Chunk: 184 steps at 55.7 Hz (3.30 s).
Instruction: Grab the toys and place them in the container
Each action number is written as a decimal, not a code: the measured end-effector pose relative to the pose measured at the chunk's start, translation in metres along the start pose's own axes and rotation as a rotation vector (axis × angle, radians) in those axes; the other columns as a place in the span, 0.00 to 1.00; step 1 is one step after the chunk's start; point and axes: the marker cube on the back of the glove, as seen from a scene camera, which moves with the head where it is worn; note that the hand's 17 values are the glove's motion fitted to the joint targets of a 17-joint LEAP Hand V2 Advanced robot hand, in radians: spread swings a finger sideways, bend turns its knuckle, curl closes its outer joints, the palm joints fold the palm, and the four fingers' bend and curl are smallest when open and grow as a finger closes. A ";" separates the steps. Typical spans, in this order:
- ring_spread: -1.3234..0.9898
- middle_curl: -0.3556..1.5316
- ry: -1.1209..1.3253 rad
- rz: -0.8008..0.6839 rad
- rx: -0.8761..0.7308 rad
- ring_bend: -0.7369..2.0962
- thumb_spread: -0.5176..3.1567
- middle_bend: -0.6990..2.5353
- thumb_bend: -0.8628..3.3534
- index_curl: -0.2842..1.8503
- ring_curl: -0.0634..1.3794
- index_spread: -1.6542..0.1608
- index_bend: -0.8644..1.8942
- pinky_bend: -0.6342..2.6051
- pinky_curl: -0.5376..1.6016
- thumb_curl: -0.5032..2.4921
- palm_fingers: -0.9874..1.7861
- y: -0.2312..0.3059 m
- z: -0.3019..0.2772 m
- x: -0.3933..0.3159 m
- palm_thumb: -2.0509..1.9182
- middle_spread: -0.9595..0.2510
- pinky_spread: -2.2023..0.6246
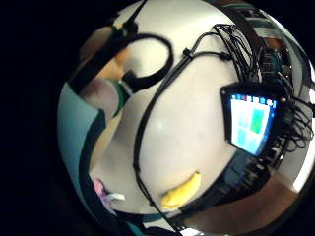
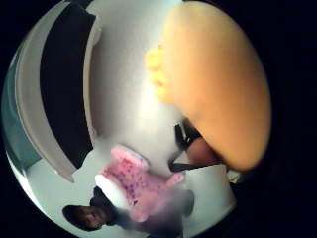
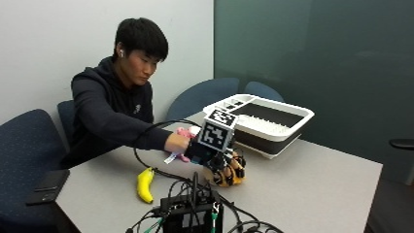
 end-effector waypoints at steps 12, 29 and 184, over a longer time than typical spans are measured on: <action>0.46 0.33 -0.091 -0.026 0.174 0.63 0.43 0.37 0.26 0.21 0.35 0.73 0.40 0.60 0.40 0.34 0.68 0.004 -0.007 -0.010 0.69 0.68 0.67; 0.40 0.44 -0.150 -0.100 0.372 0.70 0.29 0.50 0.27 0.28 0.46 0.68 0.54 0.57 0.43 0.41 0.74 0.060 -0.116 -0.085 0.70 0.59 0.65; 0.47 0.45 -0.356 -0.428 0.358 0.33 0.53 0.43 0.24 0.44 0.11 0.85 0.72 0.38 0.32 0.33 0.45 0.140 -0.186 -0.131 0.71 0.56 0.76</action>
